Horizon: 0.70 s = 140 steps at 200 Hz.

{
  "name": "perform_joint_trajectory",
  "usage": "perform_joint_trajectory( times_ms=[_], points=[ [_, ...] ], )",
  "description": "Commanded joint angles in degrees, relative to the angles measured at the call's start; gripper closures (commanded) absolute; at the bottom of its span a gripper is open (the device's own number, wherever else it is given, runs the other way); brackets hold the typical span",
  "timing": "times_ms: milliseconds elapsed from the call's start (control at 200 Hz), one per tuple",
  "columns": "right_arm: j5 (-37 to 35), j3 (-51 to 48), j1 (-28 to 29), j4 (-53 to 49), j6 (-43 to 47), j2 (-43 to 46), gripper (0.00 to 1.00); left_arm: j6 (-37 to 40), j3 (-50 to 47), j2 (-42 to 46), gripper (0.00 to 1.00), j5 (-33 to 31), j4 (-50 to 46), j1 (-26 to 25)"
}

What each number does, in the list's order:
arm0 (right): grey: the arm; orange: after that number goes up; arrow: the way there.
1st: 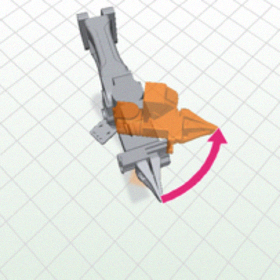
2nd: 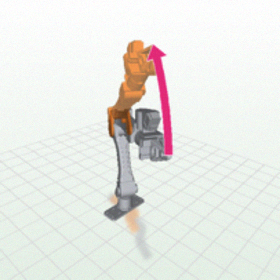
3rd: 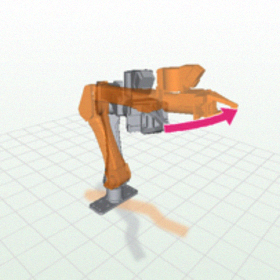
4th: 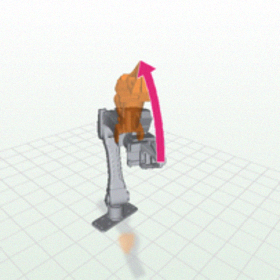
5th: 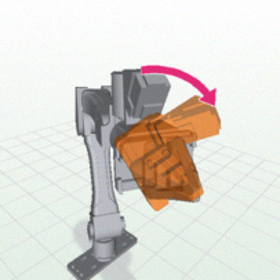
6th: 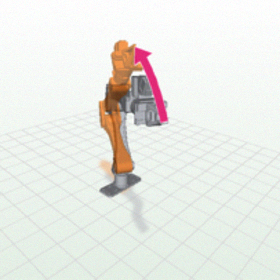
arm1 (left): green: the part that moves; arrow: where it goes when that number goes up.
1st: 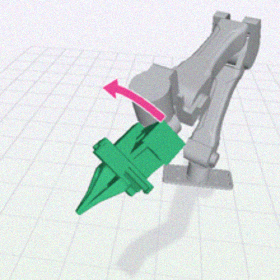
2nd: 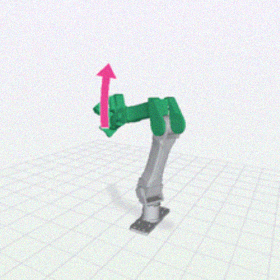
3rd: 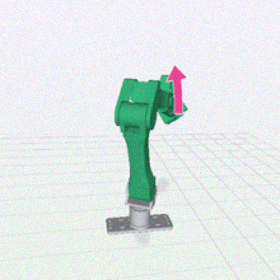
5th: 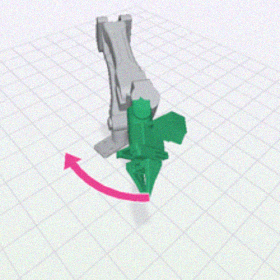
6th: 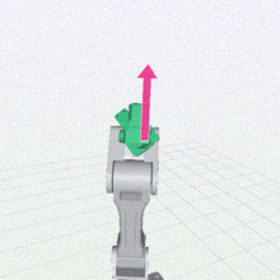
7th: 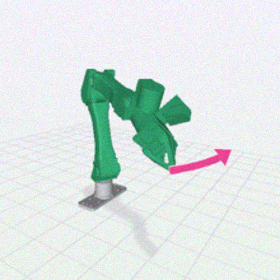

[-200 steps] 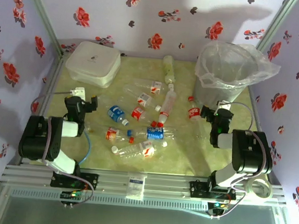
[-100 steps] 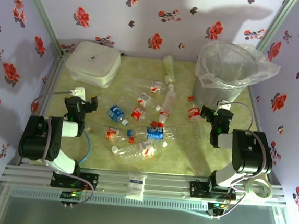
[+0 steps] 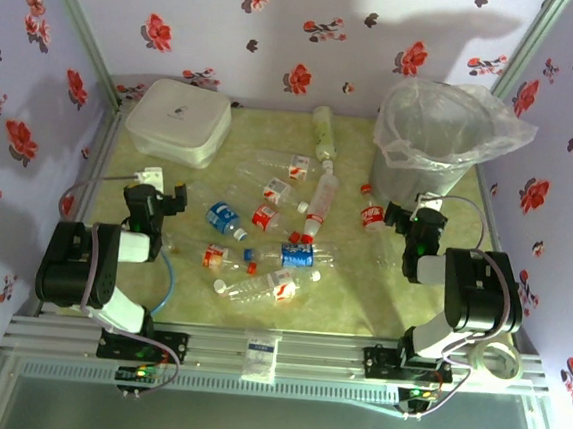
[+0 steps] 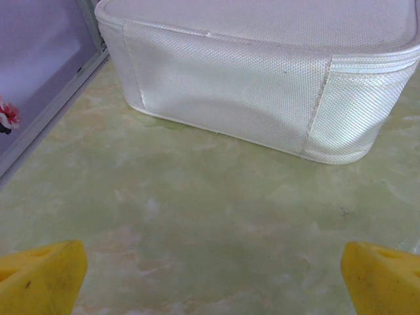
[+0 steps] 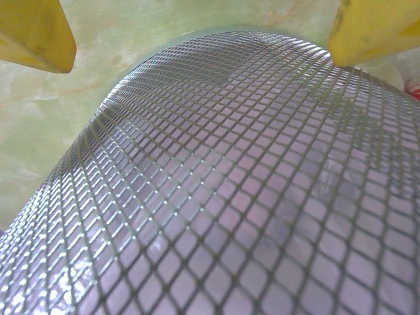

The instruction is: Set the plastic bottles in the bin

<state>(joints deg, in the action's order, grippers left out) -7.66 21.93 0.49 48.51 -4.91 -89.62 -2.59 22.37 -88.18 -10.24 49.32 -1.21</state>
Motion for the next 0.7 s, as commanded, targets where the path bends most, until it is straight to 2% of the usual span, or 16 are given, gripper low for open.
perform_joint_trajectory(
  times_ms=[0,75,145,230,310,380,470,535,600,695],
  points=[
    [-0.03,0.8,-0.1,1.56,0.16,0.11,0.01,0.39,0.13,-0.36,0.0,0.75,1.88,0.33],
    [-0.45,0.83,0.5,0.69,0.92,2.35,0.0,0.39,-0.42,0.91,0.0,0.66,2.24,0.26],
    [-1.55,4.4,1.37,-14.02,0.67,10.49,0.0,0.39,-1.42,7.73,0.0,-1.11,-1.92,-0.08],
    [-2.67,9.87,1.64,-31.09,0.92,17.11,0.01,-1.69,-0.43,18.9,0.0,-5.47,-11.85,-0.11],
    [-4.85,10.63,3.19,-38.38,0.23,21.53,0.0,-5.67,3.26,27.37,0.0,-7.5,-23.73,-0.11],
    [-8.81,10.52,7.07,-43.62,-0.57,25.68,0.0,-8.86,8.52,32.0,0.0,-8.1,-34.88,-0.19],
    [-15.65,11.91,14.13,-50.2,-0.74,28.5,0.01,-12.76,17.56,34.04,0.0,-8.68,-51.78,-0.27],
    [-19.77,14.98,18.79,-55.8,-1.69,27.92,0.01,-14.18,23.7,33.46,0.0,-6.19,-61.39,-0.57],
    [-20.16,18.61,21.98,-61.38,-2.62,26.07,0.01,-14.19,28.25,32.57,0.0,-3.56,-67.46,-1.7],
    [-21.46,22.08,25.61,-65.51,-5.45,22.48,0.04,-13.93,31.73,32.45,0.0,-0.77,-71.26,-3.95]
  ],
)
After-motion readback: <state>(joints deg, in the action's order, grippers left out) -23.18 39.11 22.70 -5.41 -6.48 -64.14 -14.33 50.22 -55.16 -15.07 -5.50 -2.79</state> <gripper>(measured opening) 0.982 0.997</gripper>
